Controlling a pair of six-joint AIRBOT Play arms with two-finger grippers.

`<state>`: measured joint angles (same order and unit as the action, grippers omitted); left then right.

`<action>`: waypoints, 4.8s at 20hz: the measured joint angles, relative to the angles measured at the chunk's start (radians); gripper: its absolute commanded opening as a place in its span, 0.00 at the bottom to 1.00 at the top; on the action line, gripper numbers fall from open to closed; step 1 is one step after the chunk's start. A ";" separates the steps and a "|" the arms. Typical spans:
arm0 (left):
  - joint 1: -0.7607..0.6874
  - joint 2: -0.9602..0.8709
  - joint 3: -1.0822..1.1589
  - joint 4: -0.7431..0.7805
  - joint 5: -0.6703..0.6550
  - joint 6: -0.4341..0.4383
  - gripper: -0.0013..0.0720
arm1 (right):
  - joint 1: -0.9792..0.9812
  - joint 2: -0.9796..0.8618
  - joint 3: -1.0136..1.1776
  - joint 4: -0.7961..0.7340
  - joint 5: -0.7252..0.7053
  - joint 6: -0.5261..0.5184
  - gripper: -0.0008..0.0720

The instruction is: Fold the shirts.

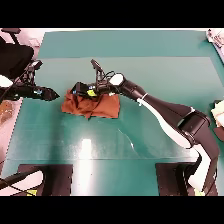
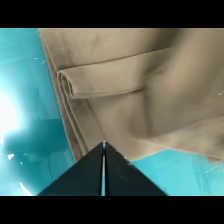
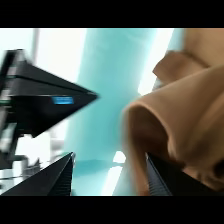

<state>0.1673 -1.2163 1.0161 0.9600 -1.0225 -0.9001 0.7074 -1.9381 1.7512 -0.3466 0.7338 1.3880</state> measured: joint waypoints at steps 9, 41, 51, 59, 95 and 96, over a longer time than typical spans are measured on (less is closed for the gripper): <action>0.002 0.000 -0.005 0.000 -0.027 0.003 0.04 | -0.146 0.214 0.000 0.022 0.132 -0.153 0.88; 0.002 0.000 -0.005 -0.026 -0.076 -0.008 0.04 | -0.280 0.069 -0.372 -0.105 0.282 -0.272 0.04; 0.002 0.000 -0.005 -0.153 -0.210 -0.030 0.04 | -0.306 0.245 -0.093 -0.139 0.348 -0.113 0.04; 0.002 0.000 -0.005 -0.440 -0.367 -0.047 0.04 | -0.722 0.417 0.229 -0.357 0.534 0.166 0.04; 0.002 0.066 -0.005 -0.512 -0.494 -0.086 0.04 | -1.893 0.575 -0.072 -1.242 1.049 0.347 0.04; 0.002 0.066 -0.005 -0.506 -0.487 -0.086 0.04 | -1.893 0.575 -0.097 -1.257 1.030 0.350 0.04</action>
<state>0.1692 -1.1503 1.0111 0.4538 -1.5097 -0.9863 -1.1851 -1.3636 1.6547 -1.6039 1.7641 1.7378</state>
